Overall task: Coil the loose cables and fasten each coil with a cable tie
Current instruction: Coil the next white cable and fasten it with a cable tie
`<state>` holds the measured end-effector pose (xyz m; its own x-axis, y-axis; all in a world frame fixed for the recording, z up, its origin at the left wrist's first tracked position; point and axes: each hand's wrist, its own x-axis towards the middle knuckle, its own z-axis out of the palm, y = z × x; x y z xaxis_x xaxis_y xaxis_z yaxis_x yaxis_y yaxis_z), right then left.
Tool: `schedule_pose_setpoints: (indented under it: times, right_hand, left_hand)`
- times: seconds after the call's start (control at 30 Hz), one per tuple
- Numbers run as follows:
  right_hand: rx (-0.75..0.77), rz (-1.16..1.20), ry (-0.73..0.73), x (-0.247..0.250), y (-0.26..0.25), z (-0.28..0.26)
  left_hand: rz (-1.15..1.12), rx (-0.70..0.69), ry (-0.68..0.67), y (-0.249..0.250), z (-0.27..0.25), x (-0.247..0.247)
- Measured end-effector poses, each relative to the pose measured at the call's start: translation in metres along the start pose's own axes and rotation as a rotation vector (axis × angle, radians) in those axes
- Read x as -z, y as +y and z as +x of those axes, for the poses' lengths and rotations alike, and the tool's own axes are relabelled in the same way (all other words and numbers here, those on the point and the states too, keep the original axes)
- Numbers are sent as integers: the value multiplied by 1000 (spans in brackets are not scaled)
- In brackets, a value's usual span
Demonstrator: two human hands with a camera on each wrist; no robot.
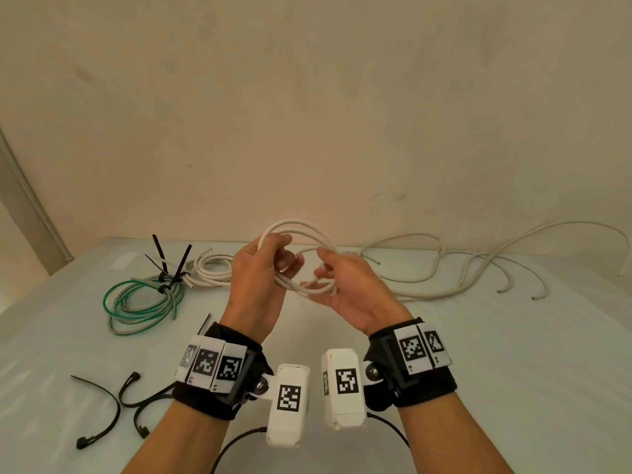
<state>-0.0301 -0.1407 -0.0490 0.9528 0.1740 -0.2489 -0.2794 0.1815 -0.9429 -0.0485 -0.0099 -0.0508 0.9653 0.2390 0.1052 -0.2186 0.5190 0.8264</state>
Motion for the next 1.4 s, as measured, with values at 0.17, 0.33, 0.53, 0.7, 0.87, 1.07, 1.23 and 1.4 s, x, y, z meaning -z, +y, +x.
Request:
schedule_pose_setpoints:
  times: [0.17,0.33,0.53,0.7,0.87,1.07,1.23,1.4]
  right_hand:
    - [119,102,94,16,-8,2]
    - [195,40,-17,28,-24,-14]
    - [323,-218,-60,20,-25,-20]
    - [387,-369,-79,25,-24,-21]
    - [419,-581,-96,23,-30,-27]
    - [453,-464,-67,19,-40,-30]
    - [453,-401,-2,17,-43,-27]
    - [440,-190,14,7,-35,-23]
  left_hand:
    - [-35,270,-135,2,-6,-7]
    - [141,304,-144,4,-6,-2]
    - [563,67,-71,11,-2,12]
    - [1133,-356,-90,10,8,24]
    - [1219,-539,-293,7,14,22]
    - [933,-534,-186,13,6,13]
    - [681,-354,-210,23,0,7]
    - [345,-116,-260,19,3,9]
